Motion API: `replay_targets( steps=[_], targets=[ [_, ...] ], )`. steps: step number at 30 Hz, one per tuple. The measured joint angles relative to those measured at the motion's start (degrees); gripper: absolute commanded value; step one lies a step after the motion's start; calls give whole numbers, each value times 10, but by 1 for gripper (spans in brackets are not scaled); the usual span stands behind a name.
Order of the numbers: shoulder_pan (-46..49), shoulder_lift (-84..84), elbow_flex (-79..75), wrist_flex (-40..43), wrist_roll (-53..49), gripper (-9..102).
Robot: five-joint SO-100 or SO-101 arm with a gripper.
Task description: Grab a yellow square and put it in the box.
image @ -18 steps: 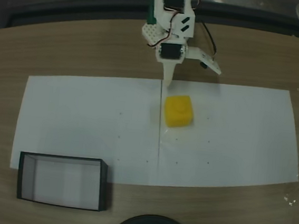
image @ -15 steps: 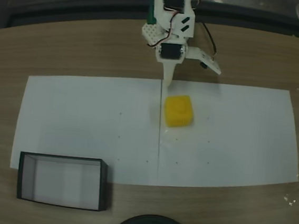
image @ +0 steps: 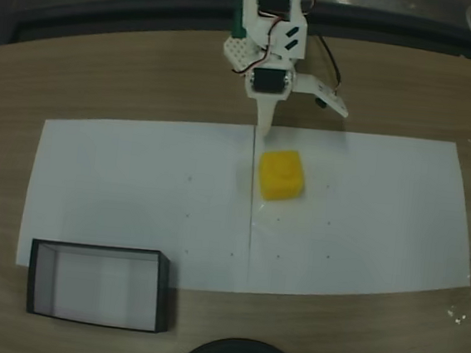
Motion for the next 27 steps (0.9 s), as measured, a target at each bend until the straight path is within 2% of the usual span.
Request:
replay_targets(
  steps=[7,13,15,18,21,27],
  targets=[
    [-11,0,0,-29,-1,1],
    [3,0,-33,-115,-87,24],
    [4,-3,-76,-120,-90,28],
    [3,-3,-156,-105,-58,29],
    [1,-21,-249,-54,-51,33],
    [-28,-211,-352,-19,-62,36]
  ],
)
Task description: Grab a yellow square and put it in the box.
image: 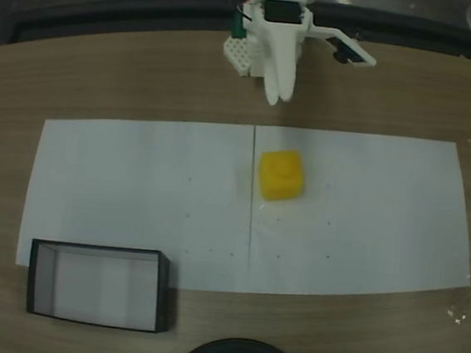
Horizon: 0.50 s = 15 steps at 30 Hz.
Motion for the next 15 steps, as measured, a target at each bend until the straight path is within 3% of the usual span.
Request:
replay_targets(
  steps=[9,15],
  targets=[
    [-97,-418,-169,112,14,36],
    [-97,-625,-231,119,21,36]
  ],
)
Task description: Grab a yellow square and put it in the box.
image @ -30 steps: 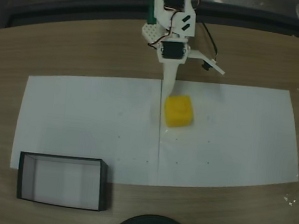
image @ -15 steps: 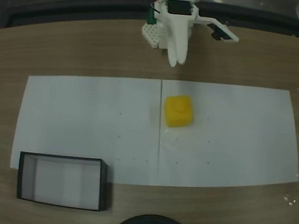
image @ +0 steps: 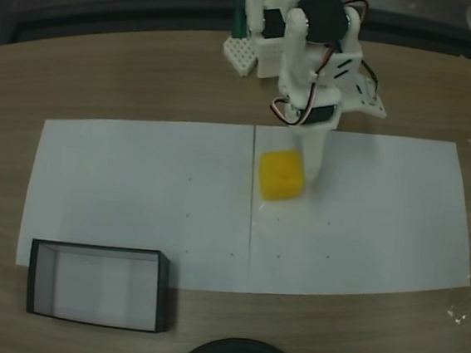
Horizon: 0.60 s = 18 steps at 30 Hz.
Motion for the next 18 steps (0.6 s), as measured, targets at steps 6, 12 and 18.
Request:
replay_targets(
  steps=[6,12,18],
  targets=[
    [33,-93,-11,-43,12,36],
    [40,-116,-11,-70,12,31],
    [42,-134,-10,-109,12,11]
  ],
)
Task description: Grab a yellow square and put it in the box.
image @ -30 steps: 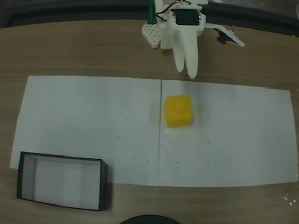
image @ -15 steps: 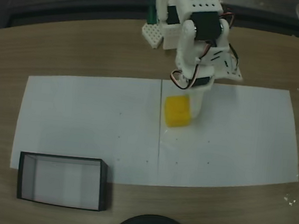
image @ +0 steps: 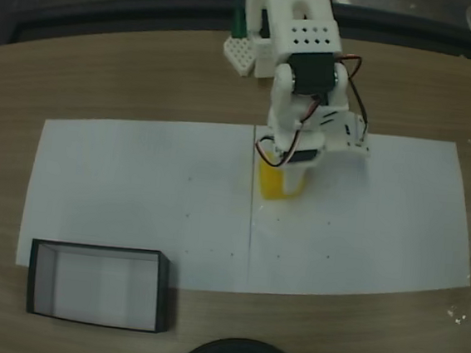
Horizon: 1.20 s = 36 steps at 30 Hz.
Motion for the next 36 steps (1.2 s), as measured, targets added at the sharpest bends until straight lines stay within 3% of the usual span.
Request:
replay_targets(
  steps=[2,8,18,23,36],
  targets=[
    [0,-4,3,-14,0,6],
    [20,-6,-11,-17,5,6],
    [237,112,-234,-6,-31,6],
    [290,132,-361,-34,-60,6],
    [297,-138,-542,-101,-61,6]
  ],
)
